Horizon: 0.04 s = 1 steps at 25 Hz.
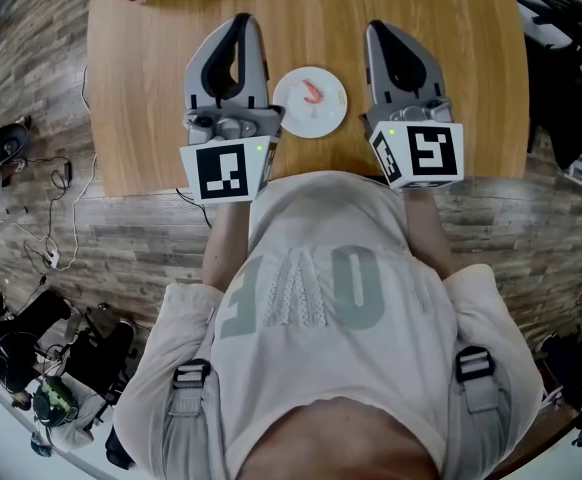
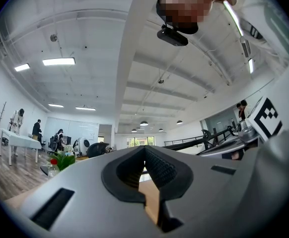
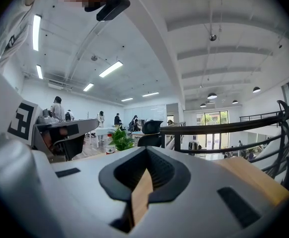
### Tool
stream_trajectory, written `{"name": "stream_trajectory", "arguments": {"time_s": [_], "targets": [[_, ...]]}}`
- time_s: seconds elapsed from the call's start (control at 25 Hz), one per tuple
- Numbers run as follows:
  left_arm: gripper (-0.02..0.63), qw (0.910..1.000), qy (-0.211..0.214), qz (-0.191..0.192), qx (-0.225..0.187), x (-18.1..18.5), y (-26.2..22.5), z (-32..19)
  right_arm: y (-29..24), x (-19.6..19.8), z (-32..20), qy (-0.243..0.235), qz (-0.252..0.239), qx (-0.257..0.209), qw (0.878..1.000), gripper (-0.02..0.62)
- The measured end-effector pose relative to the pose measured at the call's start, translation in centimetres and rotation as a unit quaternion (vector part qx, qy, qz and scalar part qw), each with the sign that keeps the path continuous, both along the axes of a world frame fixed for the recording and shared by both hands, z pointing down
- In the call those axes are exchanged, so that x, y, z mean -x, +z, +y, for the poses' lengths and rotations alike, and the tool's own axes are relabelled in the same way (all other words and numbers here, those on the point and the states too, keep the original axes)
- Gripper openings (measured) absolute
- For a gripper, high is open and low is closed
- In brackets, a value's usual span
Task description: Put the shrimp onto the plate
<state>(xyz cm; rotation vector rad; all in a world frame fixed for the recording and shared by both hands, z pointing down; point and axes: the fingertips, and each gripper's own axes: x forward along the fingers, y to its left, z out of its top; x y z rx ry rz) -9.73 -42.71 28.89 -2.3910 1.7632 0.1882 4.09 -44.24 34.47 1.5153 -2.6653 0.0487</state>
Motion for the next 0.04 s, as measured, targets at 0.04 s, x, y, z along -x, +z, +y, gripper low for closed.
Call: {"name": "stream_trajectory", "arguments": {"time_s": [0.04], "targets": [[0.009,1.0,-0.002,-0.002,0.003,0.0,0.13,-0.12,0.11,-0.11,-0.14,0.001,-0.001,0.003,1.0,0.021]]}}
